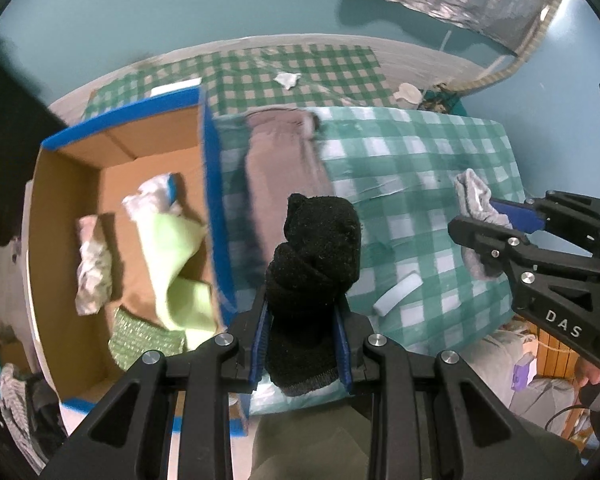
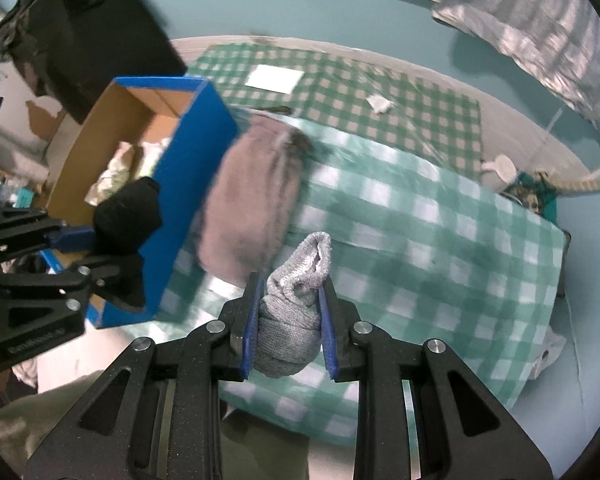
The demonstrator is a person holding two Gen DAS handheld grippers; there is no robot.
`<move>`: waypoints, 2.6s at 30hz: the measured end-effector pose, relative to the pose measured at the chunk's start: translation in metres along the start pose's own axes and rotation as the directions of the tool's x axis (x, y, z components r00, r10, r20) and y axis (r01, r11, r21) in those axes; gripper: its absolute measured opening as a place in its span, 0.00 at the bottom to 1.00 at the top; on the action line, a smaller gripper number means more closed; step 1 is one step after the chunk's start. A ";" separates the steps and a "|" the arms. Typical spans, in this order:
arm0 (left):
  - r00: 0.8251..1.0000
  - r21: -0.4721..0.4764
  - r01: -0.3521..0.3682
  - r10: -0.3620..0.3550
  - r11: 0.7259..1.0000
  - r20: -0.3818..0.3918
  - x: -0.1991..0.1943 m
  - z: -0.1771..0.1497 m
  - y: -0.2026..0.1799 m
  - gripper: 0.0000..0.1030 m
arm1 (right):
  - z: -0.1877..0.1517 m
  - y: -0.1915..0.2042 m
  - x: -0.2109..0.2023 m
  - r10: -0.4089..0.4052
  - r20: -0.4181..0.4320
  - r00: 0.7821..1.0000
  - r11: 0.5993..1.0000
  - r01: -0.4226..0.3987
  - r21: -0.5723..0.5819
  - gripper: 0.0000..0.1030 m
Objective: Organize soft objects
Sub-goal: 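Carry the black and grey socks over the cardboard box with both grippers, then open both grippers to drop the socks onto the foam sheet and sponge, then withdraw both grippers from the box toward the grey towel mitt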
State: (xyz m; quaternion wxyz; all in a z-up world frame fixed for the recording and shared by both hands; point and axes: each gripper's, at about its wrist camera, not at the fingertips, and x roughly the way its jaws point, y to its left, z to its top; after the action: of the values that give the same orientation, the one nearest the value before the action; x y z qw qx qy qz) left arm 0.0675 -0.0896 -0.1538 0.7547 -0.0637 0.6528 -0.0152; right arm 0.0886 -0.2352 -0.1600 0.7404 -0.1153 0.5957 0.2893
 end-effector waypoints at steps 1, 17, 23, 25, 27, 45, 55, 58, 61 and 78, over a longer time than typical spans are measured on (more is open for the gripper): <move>1.000 -0.013 0.000 0.000 1.000 0.001 -0.001 -0.002 0.005 0.28 | 0.003 0.008 0.001 0.007 0.002 1.000 1.000 -0.007 -0.014 0.24; 0.999 -0.169 -0.020 0.027 0.985 0.036 -0.023 -0.028 0.079 0.28 | 0.039 0.094 0.011 0.062 0.013 0.998 0.984 -0.059 -0.165 0.24; 0.999 -0.231 -0.026 0.035 0.973 0.035 -0.023 -0.039 0.108 0.28 | 0.048 0.120 0.020 0.074 -0.001 0.997 0.976 -0.073 -0.205 0.24; 0.999 -0.247 -0.026 0.035 0.969 0.031 -0.022 -0.042 0.116 0.28 | 0.051 0.129 0.024 0.080 -0.007 0.997 0.973 -0.080 -0.216 0.24; 0.999 -0.263 -0.029 0.039 0.964 0.031 -0.022 -0.045 0.125 0.28 | 0.054 0.137 0.027 0.084 -0.012 0.996 0.970 -0.084 -0.226 0.24; 0.998 -0.331 -0.058 0.059 0.942 -0.006 -0.010 -0.067 0.178 0.28 | 0.064 0.198 0.058 0.114 -0.068 0.991 0.952 -0.128 -0.276 0.25; 0.998 -0.347 -0.064 0.065 0.936 -0.007 -0.010 -0.072 0.194 0.46 | 0.066 0.210 0.063 0.101 -0.070 0.992 0.957 -0.116 -0.266 0.47; 0.998 -0.347 -0.063 0.065 0.936 -0.006 -0.011 -0.072 0.196 0.49 | 0.067 0.211 0.062 0.098 -0.062 0.993 0.960 -0.111 -0.259 0.53; 0.998 -0.349 -0.063 0.064 0.935 -0.008 -0.011 -0.073 0.198 0.49 | 0.067 0.212 0.061 0.094 -0.056 0.994 0.962 -0.106 -0.252 0.54; 0.998 -0.304 -0.054 0.057 0.951 -0.001 -0.017 -0.066 0.181 0.50 | 0.061 0.188 0.044 0.054 -0.032 0.998 0.979 -0.060 -0.193 0.56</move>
State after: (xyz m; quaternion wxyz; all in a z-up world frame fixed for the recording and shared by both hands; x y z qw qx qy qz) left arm -0.0110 0.0869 -0.1674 0.7387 -0.1608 0.6459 0.1068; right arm 0.0377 -0.0394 -0.1525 0.7090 -0.1737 0.5775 0.3656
